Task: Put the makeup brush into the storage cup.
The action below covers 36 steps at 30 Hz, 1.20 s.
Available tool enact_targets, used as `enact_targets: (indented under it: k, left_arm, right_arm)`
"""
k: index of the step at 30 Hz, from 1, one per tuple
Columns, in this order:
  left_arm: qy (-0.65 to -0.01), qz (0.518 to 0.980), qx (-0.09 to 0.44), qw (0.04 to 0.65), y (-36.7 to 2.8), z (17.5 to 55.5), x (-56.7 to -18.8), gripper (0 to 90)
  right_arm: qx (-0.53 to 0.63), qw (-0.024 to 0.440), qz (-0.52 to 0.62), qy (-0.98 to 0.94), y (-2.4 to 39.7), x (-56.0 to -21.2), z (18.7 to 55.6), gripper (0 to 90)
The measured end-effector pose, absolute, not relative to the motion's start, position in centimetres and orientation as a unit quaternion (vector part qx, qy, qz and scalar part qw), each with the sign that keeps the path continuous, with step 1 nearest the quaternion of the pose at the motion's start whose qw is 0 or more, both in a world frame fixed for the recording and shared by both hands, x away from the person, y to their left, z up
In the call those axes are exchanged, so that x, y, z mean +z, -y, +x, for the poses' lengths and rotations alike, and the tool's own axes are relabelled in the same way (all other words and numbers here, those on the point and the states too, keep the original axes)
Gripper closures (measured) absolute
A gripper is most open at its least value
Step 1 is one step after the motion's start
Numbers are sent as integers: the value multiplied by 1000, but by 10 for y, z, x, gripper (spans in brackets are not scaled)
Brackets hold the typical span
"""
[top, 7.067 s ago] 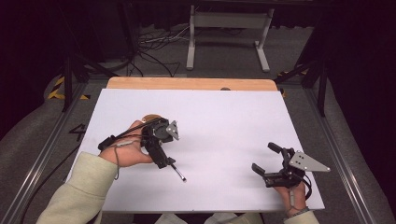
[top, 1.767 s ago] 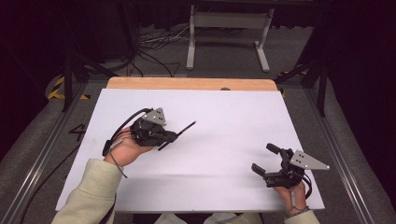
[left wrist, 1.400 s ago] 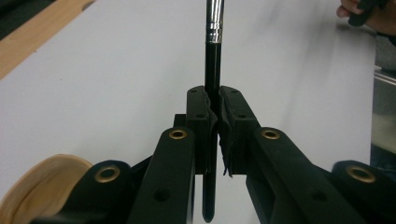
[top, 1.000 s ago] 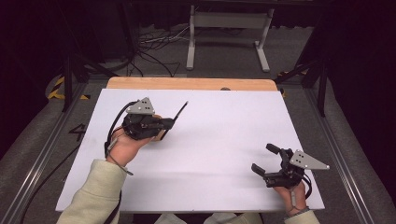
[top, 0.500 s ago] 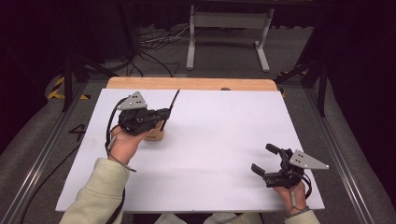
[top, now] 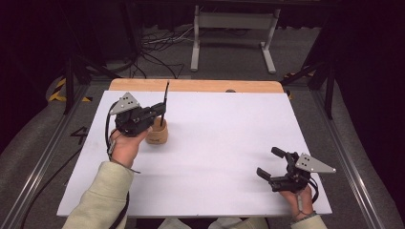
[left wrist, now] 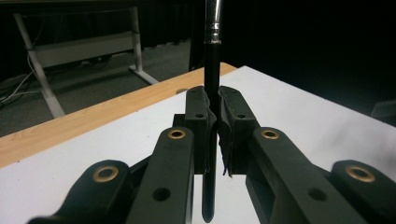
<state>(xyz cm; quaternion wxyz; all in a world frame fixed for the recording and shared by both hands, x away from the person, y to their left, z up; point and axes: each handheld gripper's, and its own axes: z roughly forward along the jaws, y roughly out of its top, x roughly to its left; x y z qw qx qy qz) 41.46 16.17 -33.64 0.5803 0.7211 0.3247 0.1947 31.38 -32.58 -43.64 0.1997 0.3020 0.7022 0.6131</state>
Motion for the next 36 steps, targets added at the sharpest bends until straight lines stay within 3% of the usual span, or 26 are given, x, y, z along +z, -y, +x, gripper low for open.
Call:
enact_targets:
  k: [18,36]
  left_arm:
    - [-378,676,274,570,-165,414,-342,830]
    - [-377,661,297,577,-163,421,-347,830]
  right_arm:
    - [615,197,304,-701,326,-436,314,0]
    - [617,196,303,-700,326,-436,314,0]
